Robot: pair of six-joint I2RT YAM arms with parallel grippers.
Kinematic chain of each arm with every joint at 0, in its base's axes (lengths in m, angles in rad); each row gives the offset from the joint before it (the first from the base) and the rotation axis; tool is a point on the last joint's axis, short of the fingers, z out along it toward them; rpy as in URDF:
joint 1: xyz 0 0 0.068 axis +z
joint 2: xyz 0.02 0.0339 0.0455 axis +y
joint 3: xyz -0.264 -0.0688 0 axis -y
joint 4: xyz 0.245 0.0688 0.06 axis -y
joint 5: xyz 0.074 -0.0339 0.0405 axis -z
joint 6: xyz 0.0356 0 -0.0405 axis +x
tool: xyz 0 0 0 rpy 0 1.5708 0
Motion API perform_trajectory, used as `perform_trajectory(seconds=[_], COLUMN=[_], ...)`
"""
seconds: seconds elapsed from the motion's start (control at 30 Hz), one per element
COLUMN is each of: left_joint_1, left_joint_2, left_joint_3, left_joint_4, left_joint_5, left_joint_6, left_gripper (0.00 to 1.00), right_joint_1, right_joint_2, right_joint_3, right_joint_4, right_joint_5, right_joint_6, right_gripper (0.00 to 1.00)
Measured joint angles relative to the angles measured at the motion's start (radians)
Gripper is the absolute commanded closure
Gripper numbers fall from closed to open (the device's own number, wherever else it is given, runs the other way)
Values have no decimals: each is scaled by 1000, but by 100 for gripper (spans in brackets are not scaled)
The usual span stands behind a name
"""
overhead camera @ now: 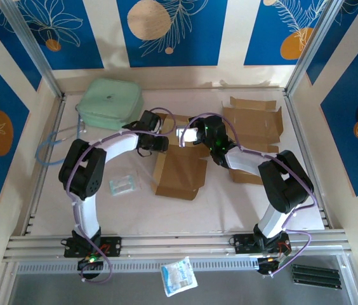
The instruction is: Fold the paper box
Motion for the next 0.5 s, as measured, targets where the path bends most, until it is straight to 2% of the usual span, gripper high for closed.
perform_trajectory(seconds=[0.13,0.3,0.5], left_joint_1=[0,1,2], left_joint_2=[27,47,40], left_joint_3=[11,23,18], left_joint_4=[-1,-19,1], left_joint_5=[44,88,127], left_joint_6=[-1,-6,-12], left_gripper=[43,53,58], right_joint_1=[0,-2,-2], right_joint_2=[0,0,0], right_joint_3=[6,6,7], right_joint_4=[-2,-8,-7], right_joint_5=[6,14,14], right_joint_6=[1,1,2], right_gripper=[91,91,91])
